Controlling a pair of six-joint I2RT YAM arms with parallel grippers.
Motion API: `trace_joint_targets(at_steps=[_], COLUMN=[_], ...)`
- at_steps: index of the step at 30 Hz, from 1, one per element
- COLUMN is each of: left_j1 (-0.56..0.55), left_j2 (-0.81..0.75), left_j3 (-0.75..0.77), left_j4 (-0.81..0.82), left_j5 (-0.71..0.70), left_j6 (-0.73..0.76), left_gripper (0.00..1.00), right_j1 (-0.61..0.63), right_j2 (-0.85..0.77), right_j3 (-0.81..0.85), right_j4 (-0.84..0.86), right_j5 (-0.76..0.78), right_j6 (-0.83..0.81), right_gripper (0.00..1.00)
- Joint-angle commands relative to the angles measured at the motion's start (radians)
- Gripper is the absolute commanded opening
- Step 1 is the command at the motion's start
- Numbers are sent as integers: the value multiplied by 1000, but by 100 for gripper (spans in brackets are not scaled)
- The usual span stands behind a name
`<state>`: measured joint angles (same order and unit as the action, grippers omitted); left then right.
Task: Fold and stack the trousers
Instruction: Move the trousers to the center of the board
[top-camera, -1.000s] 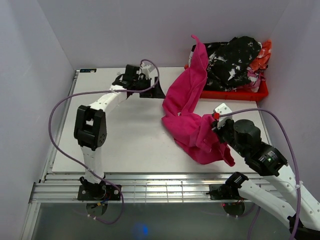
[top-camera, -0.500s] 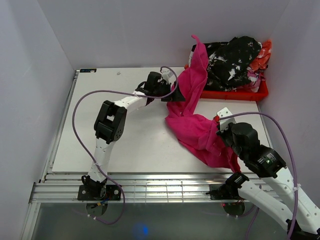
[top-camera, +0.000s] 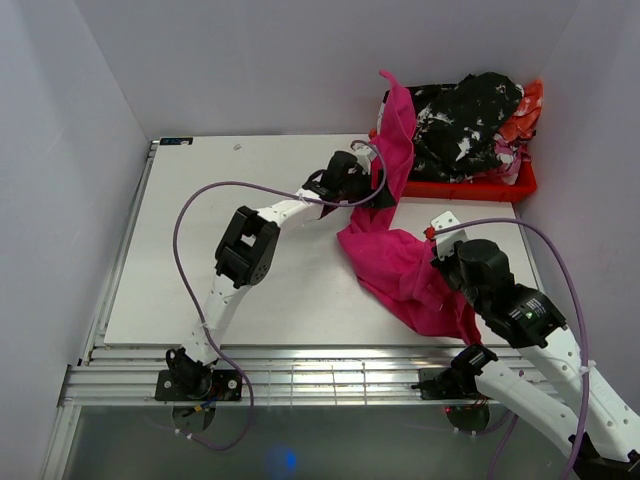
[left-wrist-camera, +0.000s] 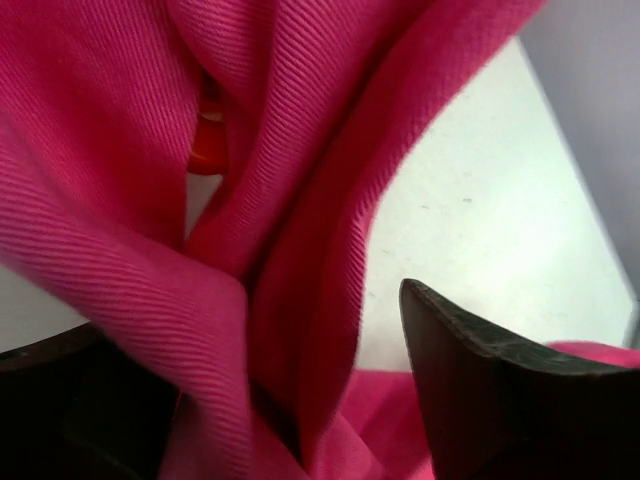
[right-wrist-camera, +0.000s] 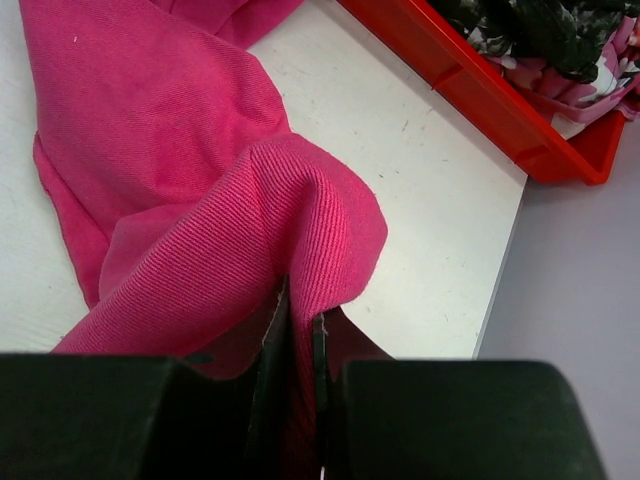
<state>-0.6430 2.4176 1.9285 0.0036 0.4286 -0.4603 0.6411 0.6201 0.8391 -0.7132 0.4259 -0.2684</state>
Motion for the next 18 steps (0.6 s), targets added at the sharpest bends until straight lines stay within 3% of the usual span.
trace_joint_targets(at_steps=[1,4,5,7,8,13,14,18], left_j1=[-27,-5,6,61,83,234,259,356], left_j2=[20,92,101,68,40,-245,-373,-667], left_j3=[119,251,265,201,163,-87,-139,-353], left_j4=[-86,-218,-247,-226,-182,-113,-84,-96], left_j5=[-178,-286,-275,-184,-150,-59,-50,-88], left_j6=[37,20,11,-56,-78,-28,-8,103], left_gripper=[88,69,48,21,0,0,0,0], right_j1=[-8,-14,-14,-17,-18,-31,-31,-38], right_j2=[0,1,3,6,9,52,61,134], right_j3=[55,61,63,69,74,126,146,189], right_j4=[21,23,24,27,32,109,125,213], right_j5=[50,60,62,71,76,60,54,7], right_j6=[-20,-32,-37,-46,-48,-68,-83,-146], right_gripper=[8,8,8,8,8,8,8,8])
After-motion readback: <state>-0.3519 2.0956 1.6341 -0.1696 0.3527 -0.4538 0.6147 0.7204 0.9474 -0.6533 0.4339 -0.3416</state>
